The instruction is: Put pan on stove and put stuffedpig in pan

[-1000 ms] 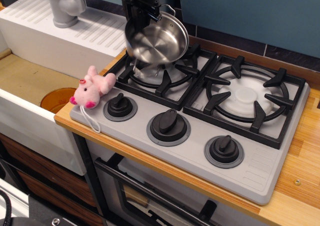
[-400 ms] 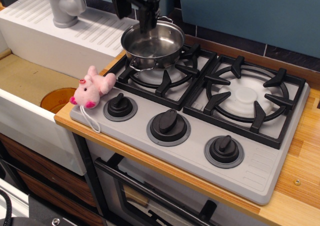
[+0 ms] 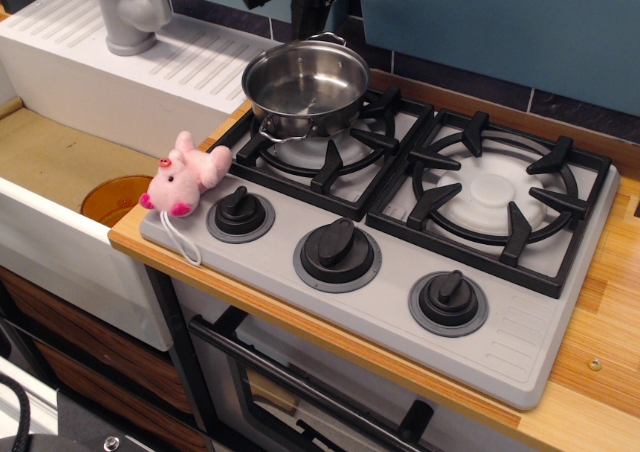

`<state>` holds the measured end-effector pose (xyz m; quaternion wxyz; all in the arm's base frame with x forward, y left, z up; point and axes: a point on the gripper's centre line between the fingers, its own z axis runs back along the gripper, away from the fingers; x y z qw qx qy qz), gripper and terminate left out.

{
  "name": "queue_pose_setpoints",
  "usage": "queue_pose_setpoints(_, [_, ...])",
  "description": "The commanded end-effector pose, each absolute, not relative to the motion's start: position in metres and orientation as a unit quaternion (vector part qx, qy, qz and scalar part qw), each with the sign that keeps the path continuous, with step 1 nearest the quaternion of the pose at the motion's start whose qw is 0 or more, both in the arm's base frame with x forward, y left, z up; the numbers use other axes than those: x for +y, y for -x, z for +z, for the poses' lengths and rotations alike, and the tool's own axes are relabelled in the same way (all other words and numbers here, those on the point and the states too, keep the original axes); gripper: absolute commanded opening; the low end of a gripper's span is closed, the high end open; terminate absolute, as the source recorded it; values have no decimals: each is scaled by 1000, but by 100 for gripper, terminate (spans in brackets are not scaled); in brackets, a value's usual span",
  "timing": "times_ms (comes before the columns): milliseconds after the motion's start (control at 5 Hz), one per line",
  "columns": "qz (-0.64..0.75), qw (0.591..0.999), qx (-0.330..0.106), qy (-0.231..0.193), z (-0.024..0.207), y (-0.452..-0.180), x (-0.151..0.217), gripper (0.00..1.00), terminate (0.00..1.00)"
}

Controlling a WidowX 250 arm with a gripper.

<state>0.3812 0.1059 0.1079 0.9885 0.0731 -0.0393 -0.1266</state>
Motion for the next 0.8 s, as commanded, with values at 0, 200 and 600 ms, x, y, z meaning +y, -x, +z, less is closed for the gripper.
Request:
queue_pose_setpoints(0, [-125,984,-83,-91,142,-389,105,100,0])
queue_pose_setpoints(200, [-125,984,-83,-91,142,-389,105,100,0])
queue_pose_setpoints(600, [-99,984,-103,-109,143,-342,121,100,0])
